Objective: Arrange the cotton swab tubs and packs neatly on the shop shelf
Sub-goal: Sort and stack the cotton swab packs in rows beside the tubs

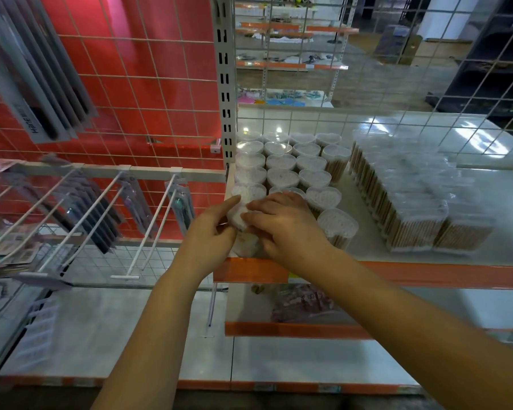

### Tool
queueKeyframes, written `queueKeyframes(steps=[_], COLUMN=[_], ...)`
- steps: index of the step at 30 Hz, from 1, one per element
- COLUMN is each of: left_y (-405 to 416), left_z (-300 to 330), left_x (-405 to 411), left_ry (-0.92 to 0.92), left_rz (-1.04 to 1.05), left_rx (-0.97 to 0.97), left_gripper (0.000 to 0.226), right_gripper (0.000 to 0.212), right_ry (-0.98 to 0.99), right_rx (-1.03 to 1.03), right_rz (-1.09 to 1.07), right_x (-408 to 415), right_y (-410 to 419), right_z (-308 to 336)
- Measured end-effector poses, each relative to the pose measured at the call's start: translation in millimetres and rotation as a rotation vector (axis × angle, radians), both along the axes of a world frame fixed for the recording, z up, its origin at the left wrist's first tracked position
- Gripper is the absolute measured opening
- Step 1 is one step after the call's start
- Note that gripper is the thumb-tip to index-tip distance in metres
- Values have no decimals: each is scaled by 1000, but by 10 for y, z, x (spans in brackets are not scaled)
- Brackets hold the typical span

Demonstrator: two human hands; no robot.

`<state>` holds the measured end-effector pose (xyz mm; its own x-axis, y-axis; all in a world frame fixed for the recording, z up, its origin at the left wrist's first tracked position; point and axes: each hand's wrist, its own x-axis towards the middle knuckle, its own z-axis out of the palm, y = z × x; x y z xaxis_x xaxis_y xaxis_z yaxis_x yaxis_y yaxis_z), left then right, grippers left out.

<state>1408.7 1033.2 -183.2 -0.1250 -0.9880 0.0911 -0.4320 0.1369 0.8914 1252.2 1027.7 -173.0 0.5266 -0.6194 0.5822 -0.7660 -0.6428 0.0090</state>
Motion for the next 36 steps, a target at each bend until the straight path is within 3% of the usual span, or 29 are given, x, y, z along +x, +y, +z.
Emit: queueKeyframes(steps=[6,10,17,21,24,30,36], left_y=[16,36,94,111,113,43,-71], left_z=[87,215,421,445,441,427,290], left_x=[68,100,-111,-332,-464,-510,-441], left_ry=[-142,-281,-424,-503,-542,-747,-746], left_rz=[2,-1,-114,-249,-336,-454,-466], left_rx=[-76,-165,-344,-382,-404,-392,-453], left_gripper=[50,49,45,41,49,61,57], right_gripper=[37,29,31,31,42,34,31], right_ry=[-49,-108,-149,-178,-224,-254,-263], right_rx=[123,186,102,170,161,90,104], right_rz=[49,79,10,-93,-78,-96,-111], right_x=[-88,-226,-463,-607,-697,-835,-909], right_y=[23,20,91,105,131,206,226], right_z=[37,115,258,218,231,212,139])
